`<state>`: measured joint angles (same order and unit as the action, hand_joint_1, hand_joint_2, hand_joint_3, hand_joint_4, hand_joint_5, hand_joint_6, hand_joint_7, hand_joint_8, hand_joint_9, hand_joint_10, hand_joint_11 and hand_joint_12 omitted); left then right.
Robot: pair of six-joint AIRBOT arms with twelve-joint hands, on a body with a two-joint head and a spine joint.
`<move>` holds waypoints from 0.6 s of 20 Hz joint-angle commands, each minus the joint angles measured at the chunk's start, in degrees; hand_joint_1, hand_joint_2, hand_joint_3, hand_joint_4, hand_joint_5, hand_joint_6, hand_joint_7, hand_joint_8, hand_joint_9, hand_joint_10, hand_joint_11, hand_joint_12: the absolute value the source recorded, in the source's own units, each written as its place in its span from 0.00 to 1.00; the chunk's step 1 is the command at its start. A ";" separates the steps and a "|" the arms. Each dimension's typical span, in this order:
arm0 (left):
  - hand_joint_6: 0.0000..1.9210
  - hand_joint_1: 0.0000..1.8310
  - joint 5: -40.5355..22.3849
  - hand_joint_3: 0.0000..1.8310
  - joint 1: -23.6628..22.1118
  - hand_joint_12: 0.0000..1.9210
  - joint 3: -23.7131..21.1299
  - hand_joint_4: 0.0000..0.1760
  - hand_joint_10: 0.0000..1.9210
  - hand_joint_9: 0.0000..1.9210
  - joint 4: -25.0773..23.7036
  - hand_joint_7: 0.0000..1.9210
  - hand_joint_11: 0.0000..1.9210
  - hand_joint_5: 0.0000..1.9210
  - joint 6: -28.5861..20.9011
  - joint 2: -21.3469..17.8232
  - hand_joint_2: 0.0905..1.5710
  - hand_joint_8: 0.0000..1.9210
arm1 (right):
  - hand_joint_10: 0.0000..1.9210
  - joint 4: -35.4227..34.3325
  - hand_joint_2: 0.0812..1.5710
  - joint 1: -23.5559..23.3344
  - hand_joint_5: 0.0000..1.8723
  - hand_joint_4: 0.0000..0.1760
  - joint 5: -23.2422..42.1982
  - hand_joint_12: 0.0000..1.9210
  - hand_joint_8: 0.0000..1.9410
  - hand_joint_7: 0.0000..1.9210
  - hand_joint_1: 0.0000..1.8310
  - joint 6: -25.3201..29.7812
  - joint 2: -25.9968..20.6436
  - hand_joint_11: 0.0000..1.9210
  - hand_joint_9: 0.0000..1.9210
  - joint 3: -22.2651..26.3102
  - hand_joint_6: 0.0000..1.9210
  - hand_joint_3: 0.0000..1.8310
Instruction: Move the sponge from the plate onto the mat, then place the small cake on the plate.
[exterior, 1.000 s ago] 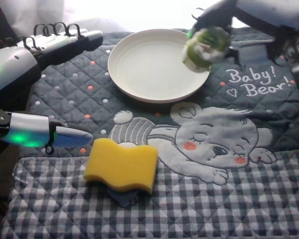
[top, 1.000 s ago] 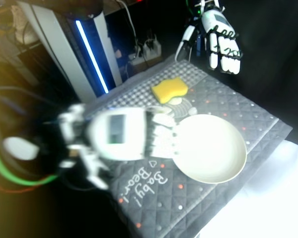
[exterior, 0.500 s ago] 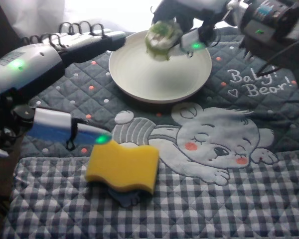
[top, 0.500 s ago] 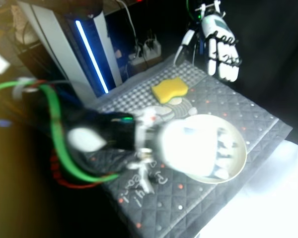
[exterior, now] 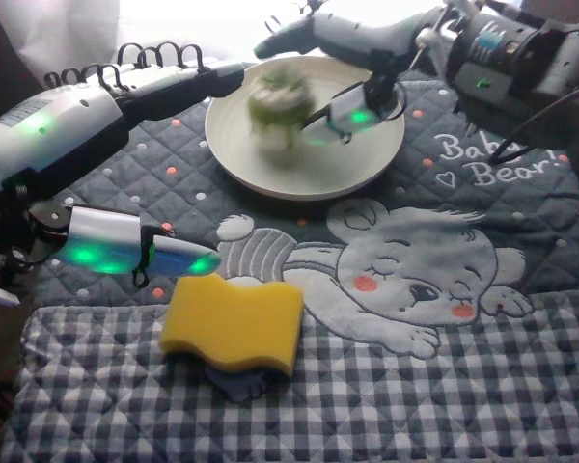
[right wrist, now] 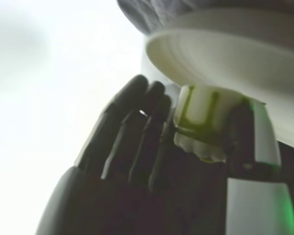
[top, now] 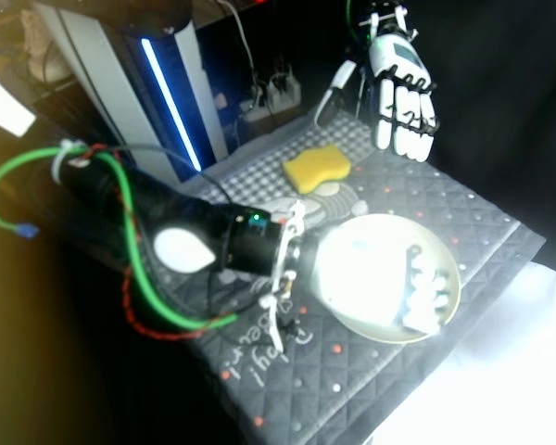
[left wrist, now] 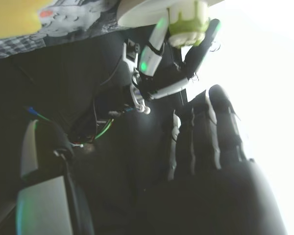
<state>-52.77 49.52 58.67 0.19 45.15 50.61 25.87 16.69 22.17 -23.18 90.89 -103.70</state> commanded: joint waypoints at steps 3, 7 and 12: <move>0.00 0.43 -7.34 0.00 -0.29 0.25 0.11 0.27 0.00 0.08 1.03 0.08 0.00 0.10 -0.50 0.11 0.48 0.00 | 0.04 -0.43 0.54 -0.54 0.00 0.32 7.21 0.74 0.00 0.09 0.48 0.17 -2.06 0.03 0.20 1.51 0.00 0.00; 0.00 0.46 -8.57 0.00 0.02 0.02 -0.18 0.39 0.01 0.04 1.85 0.07 0.00 0.10 -0.50 -0.21 0.48 0.00 | 0.02 3.06 0.55 0.06 0.00 0.45 10.23 0.67 0.00 0.06 0.53 3.65 -7.00 0.00 0.13 4.68 0.00 0.00; 0.00 0.45 -12.98 0.00 2.28 0.03 -1.65 0.49 0.00 0.04 4.23 0.06 0.06 0.09 -0.48 -2.18 0.48 0.00 | 0.00 1.86 0.58 4.33 0.00 0.40 16.69 0.00 0.00 0.05 0.43 4.09 -17.31 0.00 0.01 11.35 0.00 0.01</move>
<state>-57.98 52.80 56.69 3.75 44.99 48.51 29.69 22.44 32.01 -19.20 72.69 -91.24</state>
